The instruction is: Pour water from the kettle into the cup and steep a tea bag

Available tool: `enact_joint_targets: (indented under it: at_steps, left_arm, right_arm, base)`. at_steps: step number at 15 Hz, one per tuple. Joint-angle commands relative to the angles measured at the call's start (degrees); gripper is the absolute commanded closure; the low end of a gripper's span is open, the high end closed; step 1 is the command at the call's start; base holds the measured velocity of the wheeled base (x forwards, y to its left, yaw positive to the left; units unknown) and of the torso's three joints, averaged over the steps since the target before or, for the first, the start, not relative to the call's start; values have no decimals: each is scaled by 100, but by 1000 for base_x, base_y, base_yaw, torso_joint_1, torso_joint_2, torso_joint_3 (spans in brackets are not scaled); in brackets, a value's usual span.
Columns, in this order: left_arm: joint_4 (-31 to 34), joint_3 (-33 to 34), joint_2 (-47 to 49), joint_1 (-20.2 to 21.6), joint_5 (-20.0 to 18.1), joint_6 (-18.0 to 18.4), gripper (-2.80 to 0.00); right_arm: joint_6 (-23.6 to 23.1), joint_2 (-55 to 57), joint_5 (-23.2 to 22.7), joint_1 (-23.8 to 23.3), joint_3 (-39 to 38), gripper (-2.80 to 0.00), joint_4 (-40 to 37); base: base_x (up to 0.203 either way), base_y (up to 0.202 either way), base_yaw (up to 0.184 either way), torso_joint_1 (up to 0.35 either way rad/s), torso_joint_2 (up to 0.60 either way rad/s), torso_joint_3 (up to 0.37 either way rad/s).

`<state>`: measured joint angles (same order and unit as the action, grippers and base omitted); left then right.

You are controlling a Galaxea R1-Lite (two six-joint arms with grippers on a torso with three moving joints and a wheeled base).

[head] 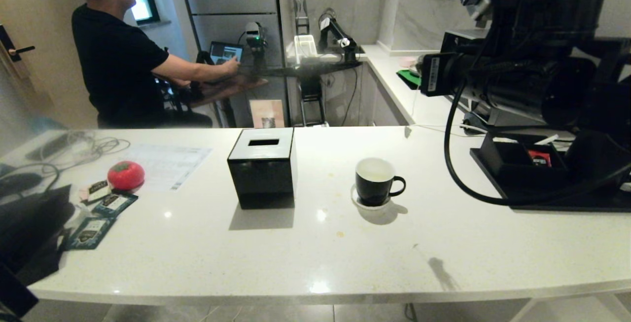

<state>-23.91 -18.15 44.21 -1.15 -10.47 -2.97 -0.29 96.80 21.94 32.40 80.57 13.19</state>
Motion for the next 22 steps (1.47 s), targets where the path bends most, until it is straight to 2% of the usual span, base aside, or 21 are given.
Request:
enact_joint_targets:
  at_steps: [1, 4, 9, 14, 20, 22]
  left_arm:
    - [-397, -162, 868, -223, -25, -26, 0]
    - [-907, -390, 1423, -724, -16, -294, 0]
    - [-1742, -674, 2424, -1121, -5, -402, 0]
    - [-2027, -1078, 3109, -1756, 10, -443, 0]
    - [-2073, -1555, 3691, -2028, 10, -480, 0]
    - [-2496, -1619, 3981, -2097, 10, -514, 0]
  right_arm:
    - [3, 15, 12, 3, 27, 0, 8]
    - [-6, 6, 21, 3, 30, 0, 8]
    - [-24, 24, 12, 10, 55, 0, 17]
    - [-32, 15, 21, 3, 51, 0, 96]
    - [-208, -38, 12, 12, 47, 0, 131]
    - [-208, -55, 12, 12, 54, 0, 131]
  base:
    - [0, 0, 0, 0, 0, 0]
    - [0, 0, 0, 0, 0, 0]
    - [0, 0, 0, 0, 0, 0]
    - [0, 0, 0, 0, 0, 0]
    - [0, 0, 0, 0, 0, 0]
    - [0, 0, 0, 0, 0, 0]
